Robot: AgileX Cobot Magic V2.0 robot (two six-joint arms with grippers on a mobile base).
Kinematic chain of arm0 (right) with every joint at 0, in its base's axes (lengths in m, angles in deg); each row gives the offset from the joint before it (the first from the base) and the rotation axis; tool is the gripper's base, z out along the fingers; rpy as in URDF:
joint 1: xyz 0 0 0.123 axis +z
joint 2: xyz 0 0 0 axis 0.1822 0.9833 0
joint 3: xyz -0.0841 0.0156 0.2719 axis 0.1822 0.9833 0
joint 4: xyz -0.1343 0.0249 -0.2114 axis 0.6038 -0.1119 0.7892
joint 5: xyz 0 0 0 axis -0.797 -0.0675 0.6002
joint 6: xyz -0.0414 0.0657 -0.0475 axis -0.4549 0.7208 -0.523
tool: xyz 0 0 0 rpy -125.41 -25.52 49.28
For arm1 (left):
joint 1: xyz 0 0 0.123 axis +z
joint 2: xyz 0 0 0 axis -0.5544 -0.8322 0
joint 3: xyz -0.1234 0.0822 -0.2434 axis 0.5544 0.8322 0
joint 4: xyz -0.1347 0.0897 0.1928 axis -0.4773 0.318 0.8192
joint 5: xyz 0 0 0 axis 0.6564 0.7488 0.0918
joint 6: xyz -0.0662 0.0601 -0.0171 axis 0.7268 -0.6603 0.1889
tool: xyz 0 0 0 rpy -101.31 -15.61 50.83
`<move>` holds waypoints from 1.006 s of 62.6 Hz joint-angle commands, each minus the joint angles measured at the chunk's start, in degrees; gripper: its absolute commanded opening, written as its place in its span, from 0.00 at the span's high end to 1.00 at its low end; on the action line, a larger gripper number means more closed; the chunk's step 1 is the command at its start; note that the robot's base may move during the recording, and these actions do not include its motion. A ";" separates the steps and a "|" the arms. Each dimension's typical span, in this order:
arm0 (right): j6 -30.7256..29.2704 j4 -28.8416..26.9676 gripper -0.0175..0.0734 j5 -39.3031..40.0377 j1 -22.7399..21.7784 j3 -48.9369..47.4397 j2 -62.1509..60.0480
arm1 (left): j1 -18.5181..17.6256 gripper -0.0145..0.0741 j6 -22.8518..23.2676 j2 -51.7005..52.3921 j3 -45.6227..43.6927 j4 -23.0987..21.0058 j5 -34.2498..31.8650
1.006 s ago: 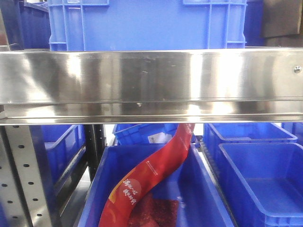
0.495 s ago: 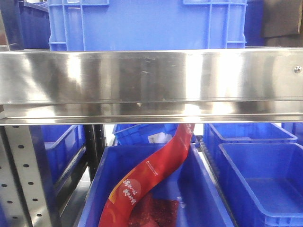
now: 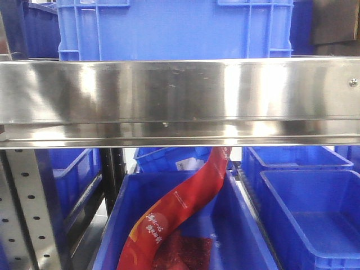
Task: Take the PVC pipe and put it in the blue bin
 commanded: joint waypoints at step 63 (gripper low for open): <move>-0.17 3.52 0.99 -2.31 -5.66 26.75 -25.73 | 0.36 0.96 -0.18 0.28 -0.03 0.08 -0.95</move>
